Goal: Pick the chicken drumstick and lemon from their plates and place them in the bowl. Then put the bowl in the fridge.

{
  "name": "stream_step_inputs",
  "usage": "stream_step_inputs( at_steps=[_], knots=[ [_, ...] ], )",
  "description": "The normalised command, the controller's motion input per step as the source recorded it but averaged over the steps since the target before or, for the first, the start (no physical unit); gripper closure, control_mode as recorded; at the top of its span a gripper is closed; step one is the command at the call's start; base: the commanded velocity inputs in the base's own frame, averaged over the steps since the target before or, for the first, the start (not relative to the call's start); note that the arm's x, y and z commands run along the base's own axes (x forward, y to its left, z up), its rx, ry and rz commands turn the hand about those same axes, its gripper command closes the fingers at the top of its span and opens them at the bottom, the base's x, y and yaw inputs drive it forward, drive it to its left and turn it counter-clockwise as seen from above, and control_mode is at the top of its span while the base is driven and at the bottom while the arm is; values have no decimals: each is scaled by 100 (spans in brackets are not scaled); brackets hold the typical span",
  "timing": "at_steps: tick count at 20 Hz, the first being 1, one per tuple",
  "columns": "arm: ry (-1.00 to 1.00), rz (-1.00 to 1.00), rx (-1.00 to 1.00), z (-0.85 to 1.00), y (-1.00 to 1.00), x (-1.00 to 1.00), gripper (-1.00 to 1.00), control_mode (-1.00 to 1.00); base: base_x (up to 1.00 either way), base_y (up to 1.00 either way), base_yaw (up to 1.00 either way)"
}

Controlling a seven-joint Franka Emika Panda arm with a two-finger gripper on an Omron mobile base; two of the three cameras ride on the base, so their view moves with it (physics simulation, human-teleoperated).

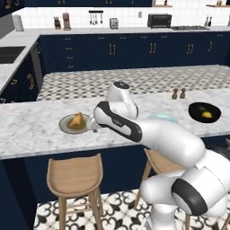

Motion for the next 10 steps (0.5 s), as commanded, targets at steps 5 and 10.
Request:
stream_step_inputs(
  at_steps=[5,10],
  knots=[
    [0,0,0,0,0,0,-100,100,-76,77,-9],
    [0,0,0,0,0,0,-100,100,78,7,-14]
  ],
)
